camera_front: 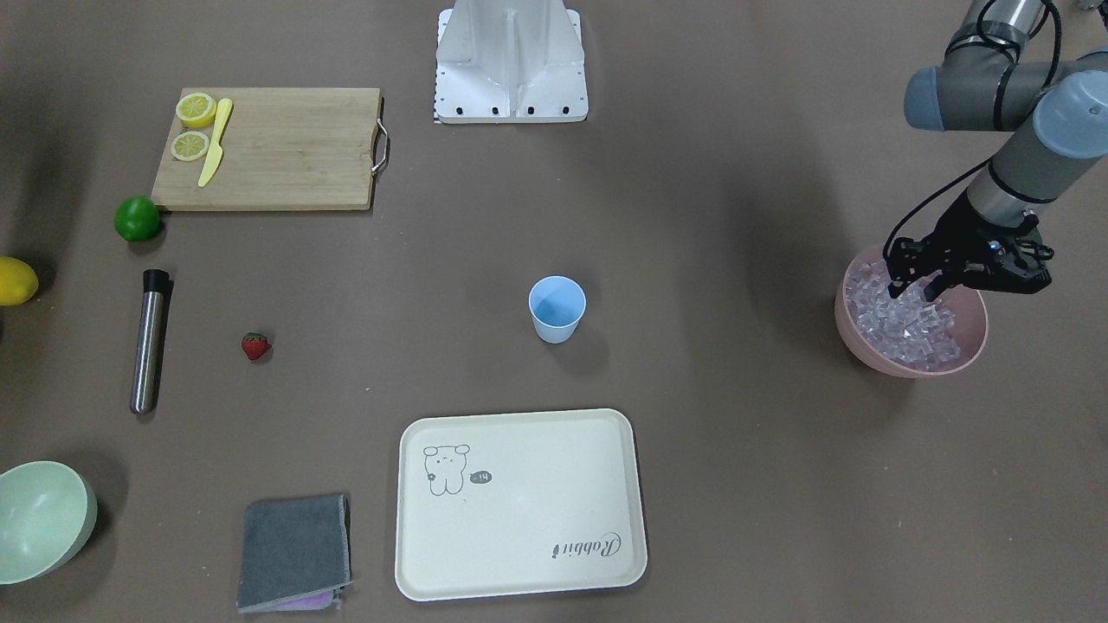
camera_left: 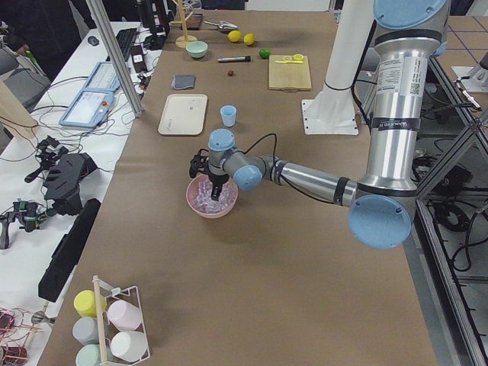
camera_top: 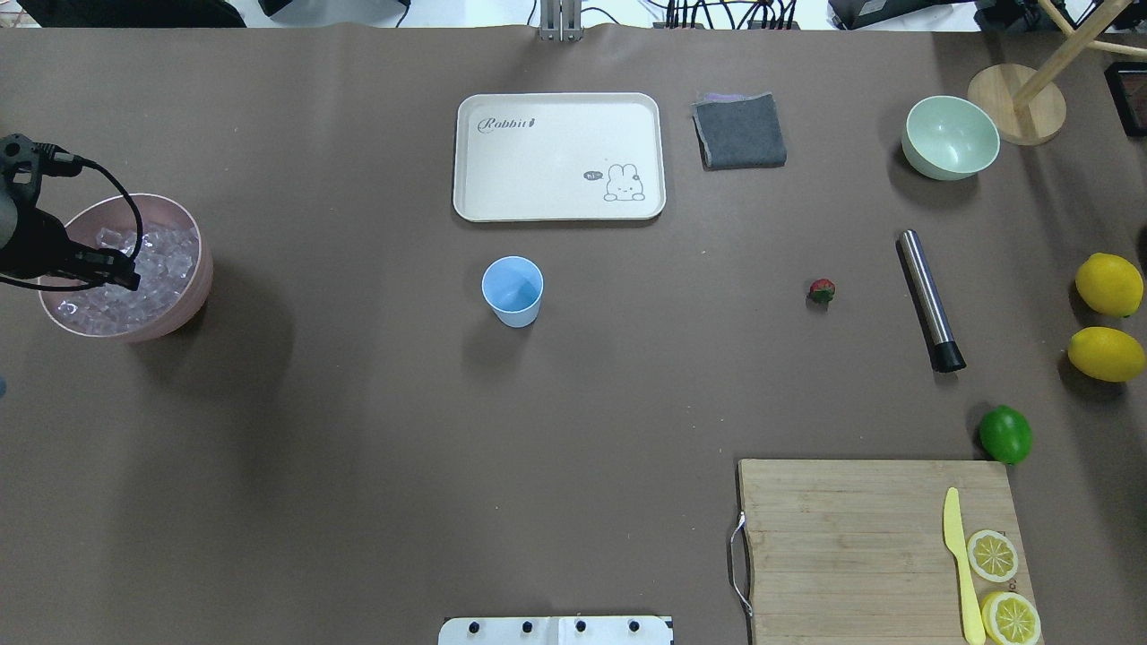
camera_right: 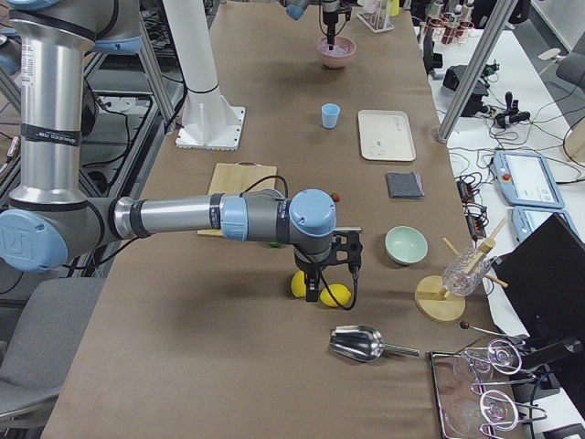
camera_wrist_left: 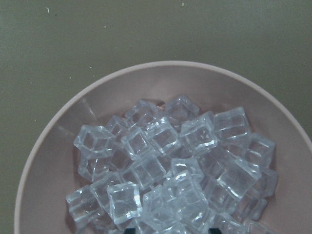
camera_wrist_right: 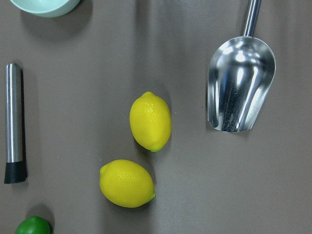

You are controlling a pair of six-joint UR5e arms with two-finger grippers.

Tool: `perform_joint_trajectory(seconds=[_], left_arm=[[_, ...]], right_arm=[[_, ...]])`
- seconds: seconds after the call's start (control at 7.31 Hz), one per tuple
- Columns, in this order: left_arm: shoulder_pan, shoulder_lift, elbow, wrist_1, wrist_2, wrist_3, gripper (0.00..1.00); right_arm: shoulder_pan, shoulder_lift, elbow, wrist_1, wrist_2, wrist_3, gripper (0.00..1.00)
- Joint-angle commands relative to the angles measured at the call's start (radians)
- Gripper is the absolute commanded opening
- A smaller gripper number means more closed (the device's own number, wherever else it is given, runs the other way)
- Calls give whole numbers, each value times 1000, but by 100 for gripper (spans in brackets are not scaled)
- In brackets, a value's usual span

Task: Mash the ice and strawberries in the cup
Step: 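Lower the left gripper into the pink bowl and grasp an ice cube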

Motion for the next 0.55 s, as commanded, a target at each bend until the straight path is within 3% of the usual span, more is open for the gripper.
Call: perform_joint_trajectory(seconds=[0.0, 0.41], left_arm=[[0, 0, -3, 0, 1, 1, 0], [-32, 2, -44, 3, 1, 2, 0]], right_arm=[[0, -1, -1, 0, 0, 0, 100], [0, 0, 1, 0, 0, 1, 100]])
